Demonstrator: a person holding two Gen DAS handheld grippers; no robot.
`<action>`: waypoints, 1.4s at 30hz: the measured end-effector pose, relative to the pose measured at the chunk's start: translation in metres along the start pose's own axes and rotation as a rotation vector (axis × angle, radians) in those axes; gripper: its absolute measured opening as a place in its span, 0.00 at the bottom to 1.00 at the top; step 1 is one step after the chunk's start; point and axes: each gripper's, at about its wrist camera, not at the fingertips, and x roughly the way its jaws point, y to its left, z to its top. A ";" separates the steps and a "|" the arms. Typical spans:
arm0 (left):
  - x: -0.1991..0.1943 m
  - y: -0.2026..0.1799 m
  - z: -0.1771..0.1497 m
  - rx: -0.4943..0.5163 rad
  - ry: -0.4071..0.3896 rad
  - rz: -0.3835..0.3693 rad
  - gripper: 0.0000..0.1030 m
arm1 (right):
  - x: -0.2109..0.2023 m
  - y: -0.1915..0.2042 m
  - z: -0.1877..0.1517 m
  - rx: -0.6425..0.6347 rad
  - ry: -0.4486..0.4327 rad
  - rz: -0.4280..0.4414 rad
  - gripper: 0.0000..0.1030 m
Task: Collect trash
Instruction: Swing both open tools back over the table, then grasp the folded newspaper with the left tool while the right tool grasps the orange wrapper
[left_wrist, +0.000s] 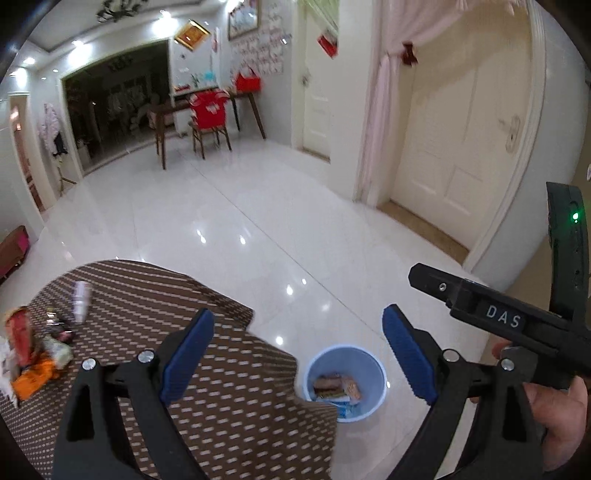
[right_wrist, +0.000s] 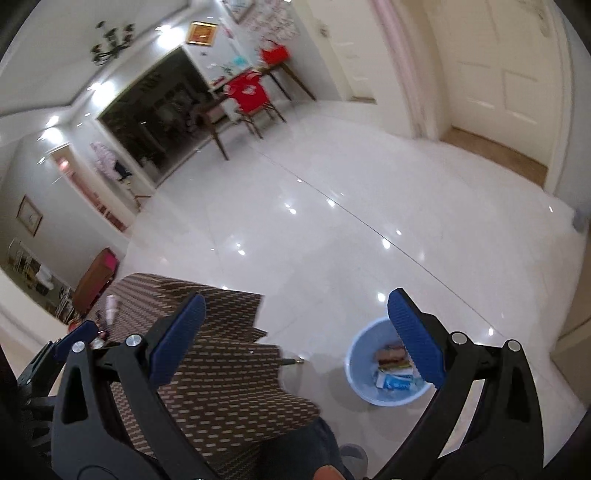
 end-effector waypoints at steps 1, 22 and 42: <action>-0.011 0.009 -0.001 -0.006 -0.019 0.012 0.89 | -0.004 0.012 -0.001 -0.021 -0.007 0.011 0.94; -0.138 0.216 -0.100 -0.302 -0.198 0.267 0.89 | 0.033 0.250 -0.083 -0.433 0.092 0.242 0.94; -0.066 0.404 -0.155 -0.492 0.062 0.420 0.76 | 0.101 0.348 -0.157 -0.721 0.243 0.308 0.94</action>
